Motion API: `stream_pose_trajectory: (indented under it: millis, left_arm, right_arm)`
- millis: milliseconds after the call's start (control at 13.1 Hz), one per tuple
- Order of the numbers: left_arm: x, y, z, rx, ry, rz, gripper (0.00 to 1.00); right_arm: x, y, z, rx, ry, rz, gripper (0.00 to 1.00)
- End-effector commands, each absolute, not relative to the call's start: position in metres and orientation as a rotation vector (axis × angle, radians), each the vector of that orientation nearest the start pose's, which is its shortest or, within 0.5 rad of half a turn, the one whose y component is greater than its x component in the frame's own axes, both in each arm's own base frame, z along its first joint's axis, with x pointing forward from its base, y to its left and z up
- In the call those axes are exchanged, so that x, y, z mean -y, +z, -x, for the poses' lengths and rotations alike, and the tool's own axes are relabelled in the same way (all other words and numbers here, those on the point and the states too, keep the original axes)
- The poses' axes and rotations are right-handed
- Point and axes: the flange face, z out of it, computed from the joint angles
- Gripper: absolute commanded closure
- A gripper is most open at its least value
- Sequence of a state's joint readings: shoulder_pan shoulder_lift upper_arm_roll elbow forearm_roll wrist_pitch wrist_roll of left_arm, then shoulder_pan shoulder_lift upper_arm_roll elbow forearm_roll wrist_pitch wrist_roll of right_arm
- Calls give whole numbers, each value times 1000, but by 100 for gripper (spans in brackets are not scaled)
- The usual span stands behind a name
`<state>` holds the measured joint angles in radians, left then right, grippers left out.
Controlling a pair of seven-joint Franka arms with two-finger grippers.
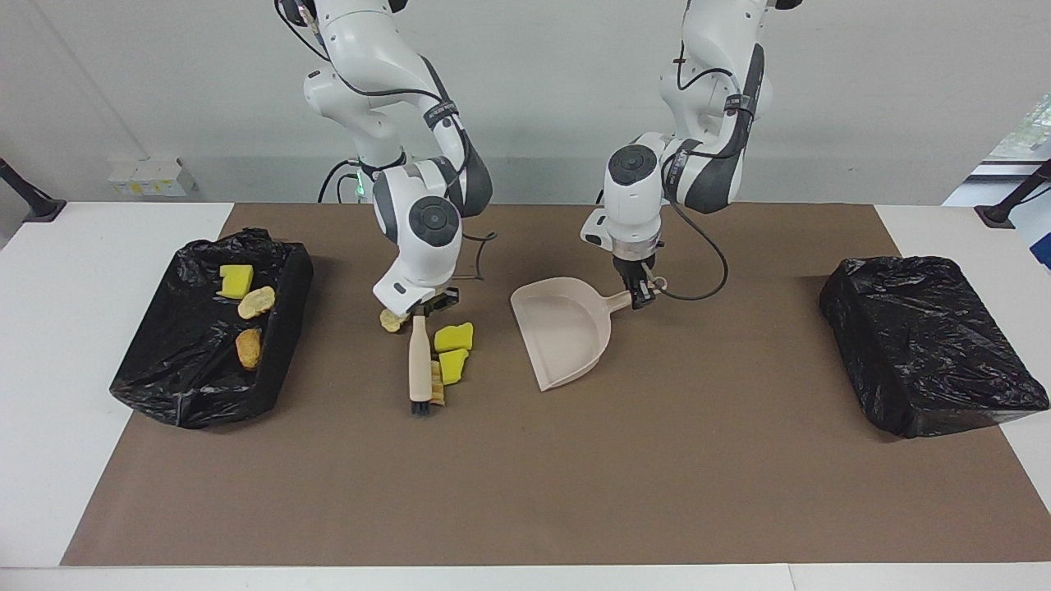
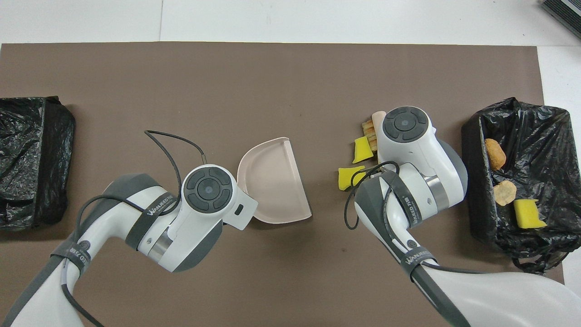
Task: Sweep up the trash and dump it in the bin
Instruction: 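Sweep the sponge and bread into the dustpan with the right gripper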
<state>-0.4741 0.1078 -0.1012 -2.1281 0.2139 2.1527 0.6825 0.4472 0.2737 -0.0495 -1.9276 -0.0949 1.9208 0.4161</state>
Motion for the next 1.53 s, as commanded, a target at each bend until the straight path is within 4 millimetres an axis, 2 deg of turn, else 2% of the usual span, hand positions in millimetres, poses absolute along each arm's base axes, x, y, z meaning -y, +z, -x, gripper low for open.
stream_pose_trajectory:
  millis: [0, 229, 458, 687, 916, 1069, 1222, 1451]
  left_arm:
    - [282, 353, -460, -1895, 159, 2292, 100]
    - [282, 353, -460, -1895, 159, 2292, 100]
    - [280, 353, -460, -1893, 160, 2294, 100]
    - [280, 353, -460, -1893, 157, 2294, 100]
    - [280, 352, -461, -1891, 153, 2297, 100]
    - [276, 352, -464, -1878, 156, 2307, 100]
    - [276, 352, -464, -1878, 154, 2307, 100]
    - [275, 353, -465, -1876, 147, 2310, 100]
  right_arm:
    - [-247, 323, -515, -83, 427, 3244, 100]
    - [-270, 323, -506, -142, 490, 3115, 100]
    - [-313, 330, -492, -191, 506, 2941, 100]
    - [-340, 338, -488, -269, 501, 2779, 100]
    - [-348, 344, -491, -286, 495, 2734, 100]
    - [-328, 361, -496, -233, 521, 2745, 100]
    - [-289, 388, -507, -198, 538, 2771, 100]
    - [-227, 410, -515, -195, 577, 2909, 100]
